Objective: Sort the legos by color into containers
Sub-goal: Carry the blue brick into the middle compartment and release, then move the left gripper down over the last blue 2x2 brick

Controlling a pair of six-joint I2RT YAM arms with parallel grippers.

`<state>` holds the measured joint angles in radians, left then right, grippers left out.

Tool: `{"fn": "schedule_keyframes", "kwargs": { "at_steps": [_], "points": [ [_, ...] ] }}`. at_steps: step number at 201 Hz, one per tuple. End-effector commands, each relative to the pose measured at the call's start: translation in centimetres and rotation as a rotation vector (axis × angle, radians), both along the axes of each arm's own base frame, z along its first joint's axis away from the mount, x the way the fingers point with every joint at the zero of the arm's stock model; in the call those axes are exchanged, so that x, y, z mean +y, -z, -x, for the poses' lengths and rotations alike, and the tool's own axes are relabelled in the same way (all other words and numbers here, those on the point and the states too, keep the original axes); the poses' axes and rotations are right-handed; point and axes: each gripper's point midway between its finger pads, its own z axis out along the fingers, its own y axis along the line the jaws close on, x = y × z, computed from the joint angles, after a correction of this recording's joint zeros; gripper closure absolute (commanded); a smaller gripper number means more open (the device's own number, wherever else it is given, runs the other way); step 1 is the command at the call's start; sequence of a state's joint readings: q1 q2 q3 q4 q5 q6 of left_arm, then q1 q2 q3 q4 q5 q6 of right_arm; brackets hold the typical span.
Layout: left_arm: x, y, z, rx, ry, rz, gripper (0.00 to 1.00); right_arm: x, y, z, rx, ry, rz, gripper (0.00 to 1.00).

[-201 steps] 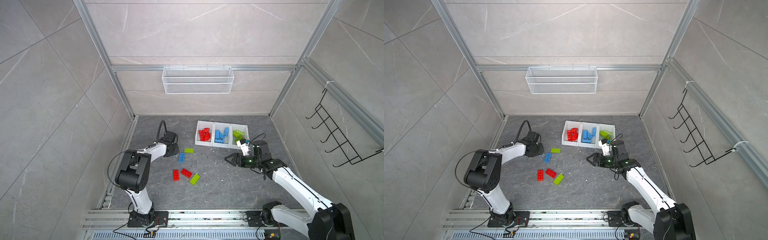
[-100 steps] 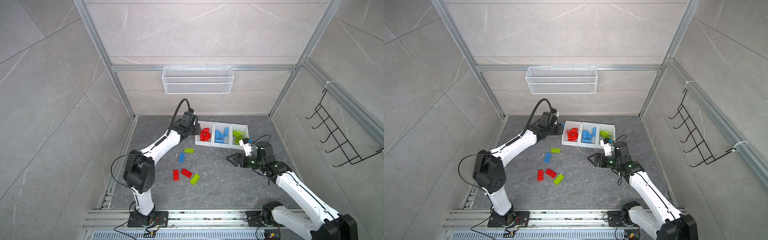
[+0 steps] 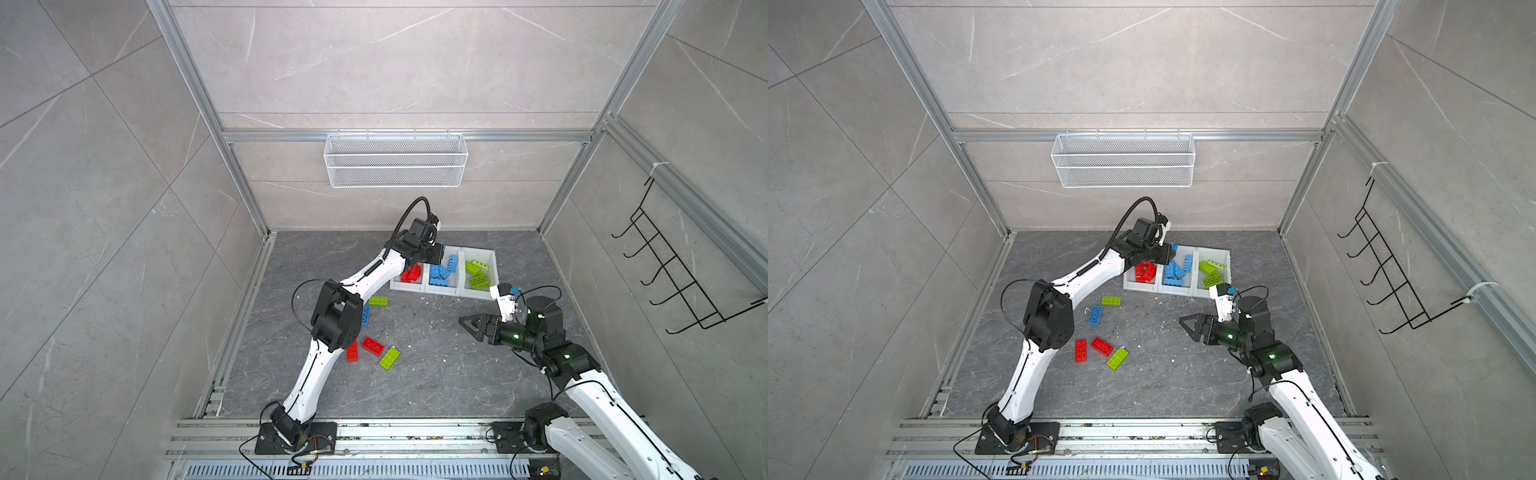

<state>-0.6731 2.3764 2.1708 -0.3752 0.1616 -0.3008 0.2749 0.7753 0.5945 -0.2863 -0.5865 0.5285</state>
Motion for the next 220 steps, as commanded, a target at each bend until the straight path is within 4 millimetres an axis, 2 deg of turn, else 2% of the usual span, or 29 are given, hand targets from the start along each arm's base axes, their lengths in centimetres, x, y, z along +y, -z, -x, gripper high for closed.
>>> {"fn": "schedule_keyframes", "kwargs": {
  "at_steps": [1, 24, 44, 60, 98, 103, 104, 109, 129, 158, 173, 186, 212, 215, 216, 217, 220],
  "points": [
    [-1.4, -0.7, -0.4, -0.032, 0.067, 0.048, 0.83, -0.2, 0.0, 0.4, 0.015, 0.005, 0.015, 0.26],
    [-1.9, 0.8, -0.5, -0.007, 0.069, 0.053, 0.8, -0.3, -0.1, 0.4, 0.016, 0.003, 0.021, 0.26],
    [-1.9, 1.3, -0.7, 0.004, 0.064, 0.05, 0.61, -0.3, -0.3, 0.4, 0.012, 0.003, 0.019, 0.26],
    [-1.8, 0.5, -0.7, -0.008, 0.065, 0.054, 0.57, -0.3, -0.4, 0.5, 0.009, 0.003, 0.022, 0.25],
    [-0.4, -3.5, -0.3, -0.082, 0.037, 0.036, 0.52, -0.5, -0.2, 0.5, 0.007, 0.003, 0.05, 0.23],
    [0.0, -3.2, -0.2, -0.08, 0.028, 0.02, 0.52, -0.6, -0.1, 0.4, 0.007, 0.004, 0.054, 0.23],
    [0.1, -4.1, -0.1, -0.092, 0.025, 0.025, 0.52, -0.6, -0.1, 0.4, 0.007, 0.003, 0.055, 0.23],
    [0.7, -5.4, 0.1, -0.112, 0.016, 0.023, 0.53, -0.6, -0.1, 0.4, 0.007, 0.005, 0.061, 0.23],
    [3.4, -6.1, 1.2, -0.128, -0.049, -0.041, 0.52, -0.7, -0.1, 0.2, 0.001, 0.007, 0.081, 0.23],
    [8.6, -6.4, 3.7, -0.14, -0.152, -0.139, 0.52, -0.7, 0.0, -0.1, -0.004, 0.002, 0.087, 0.23],
    [11.8, -5.7, 5.4, -0.127, -0.223, -0.193, 0.5, -0.6, 0.2, -0.2, 0.0, -0.003, 0.084, 0.23],
    [14.6, -4.8, 6.9, -0.103, -0.279, -0.216, 0.44, -0.5, 0.4, -0.3, 0.001, -0.003, 0.078, 0.23],
    [19.7, -1.4, 10.4, -0.015, -0.377, -0.256, 0.36, -0.3, 0.6, -0.5, 0.001, 0.004, 0.057, 0.23],
    [20.0, -1.6, 10.7, -0.019, -0.387, -0.25, 0.34, -0.3, 0.7, -0.5, 0.002, 0.006, 0.055, 0.23],
    [20.3, -0.8, 11.0, -0.006, -0.389, -0.263, 0.34, -0.3, 0.7, -0.5, 0.002, 0.005, 0.054, 0.23],
    [20.4, -1.2, 11.0, -0.013, -0.393, -0.255, 0.33, -0.3, 0.7, -0.5, 0.002, 0.006, 0.053, 0.23],
    [20.8, -0.3, 11.5, 0.001, -0.397, -0.27, 0.32, -0.3, 0.7, -0.5, 0.002, 0.006, 0.052, 0.23]
  ]
}}
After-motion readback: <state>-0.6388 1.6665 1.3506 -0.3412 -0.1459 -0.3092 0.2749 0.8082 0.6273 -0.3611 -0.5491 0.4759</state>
